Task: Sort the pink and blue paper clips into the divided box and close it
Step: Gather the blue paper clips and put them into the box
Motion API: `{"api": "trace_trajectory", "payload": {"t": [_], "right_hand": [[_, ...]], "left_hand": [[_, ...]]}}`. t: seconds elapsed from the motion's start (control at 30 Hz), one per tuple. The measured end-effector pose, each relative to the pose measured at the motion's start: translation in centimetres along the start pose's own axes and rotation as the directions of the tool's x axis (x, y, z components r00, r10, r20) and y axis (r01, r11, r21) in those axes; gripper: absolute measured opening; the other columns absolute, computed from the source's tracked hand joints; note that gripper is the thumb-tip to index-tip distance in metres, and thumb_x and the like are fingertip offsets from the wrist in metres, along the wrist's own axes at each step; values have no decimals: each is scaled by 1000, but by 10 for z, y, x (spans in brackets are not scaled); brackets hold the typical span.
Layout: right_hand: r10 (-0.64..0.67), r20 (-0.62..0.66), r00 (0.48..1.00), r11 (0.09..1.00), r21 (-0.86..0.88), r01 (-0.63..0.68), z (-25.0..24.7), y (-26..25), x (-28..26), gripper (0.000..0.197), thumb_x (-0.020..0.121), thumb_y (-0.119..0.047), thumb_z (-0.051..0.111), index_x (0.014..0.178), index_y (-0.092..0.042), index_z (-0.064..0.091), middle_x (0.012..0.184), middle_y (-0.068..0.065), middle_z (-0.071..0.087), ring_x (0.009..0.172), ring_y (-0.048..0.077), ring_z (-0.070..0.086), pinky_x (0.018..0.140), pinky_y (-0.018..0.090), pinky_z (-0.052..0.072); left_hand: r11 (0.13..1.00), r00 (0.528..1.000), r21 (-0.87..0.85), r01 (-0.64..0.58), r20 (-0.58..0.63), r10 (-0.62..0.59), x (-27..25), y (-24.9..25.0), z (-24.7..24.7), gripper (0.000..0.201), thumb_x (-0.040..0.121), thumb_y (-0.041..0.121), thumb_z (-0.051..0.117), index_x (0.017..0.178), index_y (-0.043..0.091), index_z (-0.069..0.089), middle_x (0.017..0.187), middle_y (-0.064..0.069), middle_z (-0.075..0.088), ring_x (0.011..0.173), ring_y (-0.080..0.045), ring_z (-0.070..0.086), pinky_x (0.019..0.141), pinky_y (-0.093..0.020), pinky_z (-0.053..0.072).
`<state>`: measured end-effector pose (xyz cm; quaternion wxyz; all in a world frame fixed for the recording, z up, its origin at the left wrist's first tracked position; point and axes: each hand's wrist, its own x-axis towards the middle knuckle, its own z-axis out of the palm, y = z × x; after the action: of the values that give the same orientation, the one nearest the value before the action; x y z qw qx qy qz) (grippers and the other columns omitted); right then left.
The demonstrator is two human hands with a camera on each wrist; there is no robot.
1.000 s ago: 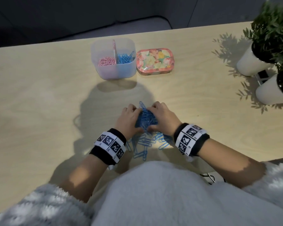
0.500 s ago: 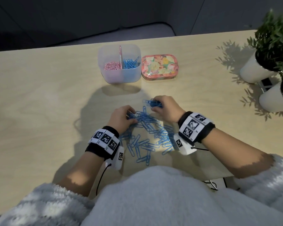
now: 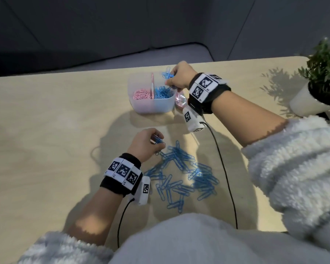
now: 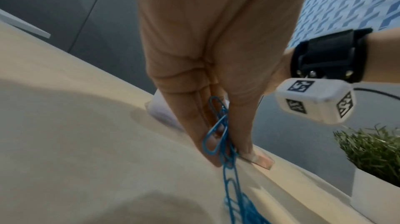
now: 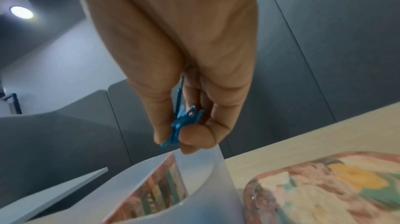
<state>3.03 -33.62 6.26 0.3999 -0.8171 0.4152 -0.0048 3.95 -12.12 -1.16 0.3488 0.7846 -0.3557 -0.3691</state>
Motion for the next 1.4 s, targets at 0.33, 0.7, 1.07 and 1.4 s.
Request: {"api": "trace_trajectory", "payload": {"t": [0.33, 0.7, 1.07, 1.4], "right_hand": [[-72, -157, 985, 994, 71, 84, 1, 13, -20, 23, 84, -11, 52, 80, 5, 67, 84, 23, 69, 85, 39, 67, 82, 49, 55], [-156, 38, 987, 988, 15, 155, 5, 114, -125, 18, 87, -10, 57, 75, -24, 58, 67, -11, 61, 51, -8, 54, 53, 7, 40], [-59, 354, 933, 905, -375, 199, 45, 183, -219, 119, 49, -77, 64, 143, -22, 16, 126, -1, 29, 115, 22, 47, 90, 39, 50], [-154, 330, 931, 872, -397, 285, 90, 154, -211, 110, 58, -46, 81, 144, -14, 20, 128, 10, 31, 111, 32, 46, 85, 44, 50]], "left_hand": [[998, 958, 6, -61, -280, 60, 72, 70, -41, 16, 68, 10, 74, 81, 13, 65, 75, -7, 62, 69, -20, 56, 72, -32, 54], [960, 982, 280, -22, -173, 73, 109, 98, -32, 23, 90, 18, 49, 71, 10, 59, 74, -16, 56, 77, -31, 49, 75, -32, 41], [739, 989, 671, -55, 136, -51, -44, -3, 1, 131, 40, 98, 9, 139, 16, 32, 124, -14, 45, 114, -34, 43, 102, -42, 36], [573, 981, 819, -41, 141, -131, -88, -20, 65, 134, 52, 86, 50, 147, 12, -7, 159, -4, -7, 142, -30, 13, 102, -47, 35]]}}
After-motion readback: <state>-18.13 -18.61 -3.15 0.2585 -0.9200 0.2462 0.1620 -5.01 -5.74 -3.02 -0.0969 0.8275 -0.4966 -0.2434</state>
